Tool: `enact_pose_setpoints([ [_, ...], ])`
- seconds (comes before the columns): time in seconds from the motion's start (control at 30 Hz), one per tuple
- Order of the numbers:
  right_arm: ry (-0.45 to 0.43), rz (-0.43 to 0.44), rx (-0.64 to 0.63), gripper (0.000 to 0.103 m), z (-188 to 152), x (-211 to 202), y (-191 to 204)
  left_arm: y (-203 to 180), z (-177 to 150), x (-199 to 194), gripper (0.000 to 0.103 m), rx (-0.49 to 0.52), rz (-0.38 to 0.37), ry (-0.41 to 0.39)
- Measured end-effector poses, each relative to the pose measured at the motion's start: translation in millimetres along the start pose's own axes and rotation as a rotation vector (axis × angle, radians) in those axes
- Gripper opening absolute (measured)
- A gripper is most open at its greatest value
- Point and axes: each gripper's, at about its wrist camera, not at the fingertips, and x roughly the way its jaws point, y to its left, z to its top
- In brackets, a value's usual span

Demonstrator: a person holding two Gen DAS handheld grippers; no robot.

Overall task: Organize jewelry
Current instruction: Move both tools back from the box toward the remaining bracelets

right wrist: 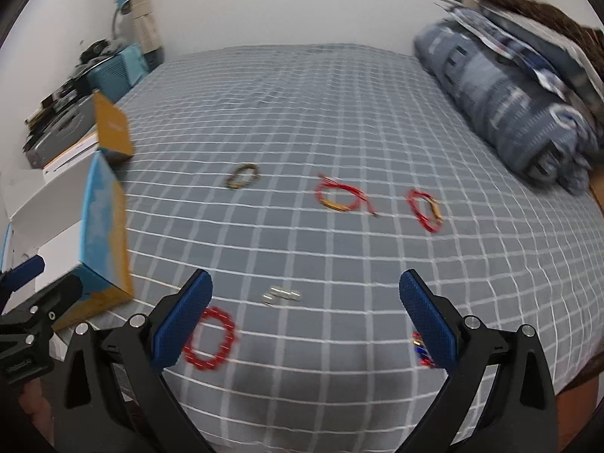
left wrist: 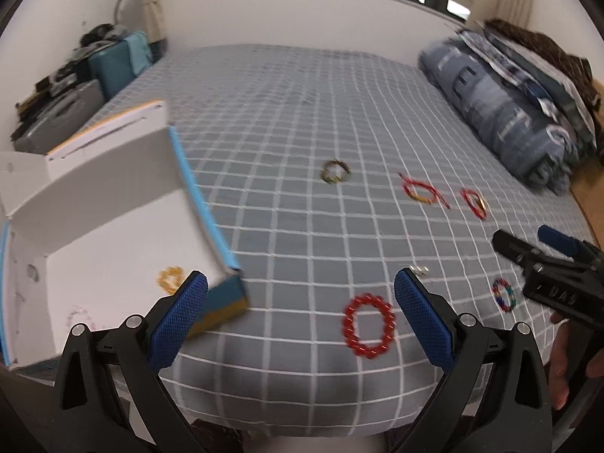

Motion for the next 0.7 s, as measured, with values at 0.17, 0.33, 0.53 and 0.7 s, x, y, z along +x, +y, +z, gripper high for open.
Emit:
enact_pose_setpoints([
  [0.17,0.028,-0.022,0.029,0.095,-17,8,-38,-25,-13,25,0.097,0.045,-0.018,0.054],
  [0.33,0.064,-0.027,0.049,0.095,-39,21,-69,-43,-19,45,0.097,0.059,-0.029,0.083],
  [0.53,0.102,-0.011,0.076,0.095,-53,37,-91,-59,-28,75,0.097,0.079,-0.038,0.140],
  [0.7,0.158,-0.016,0.079,0.095,-64,61,-103,-63,-38,100,0.097,0.082,-0.055,0.185],
])
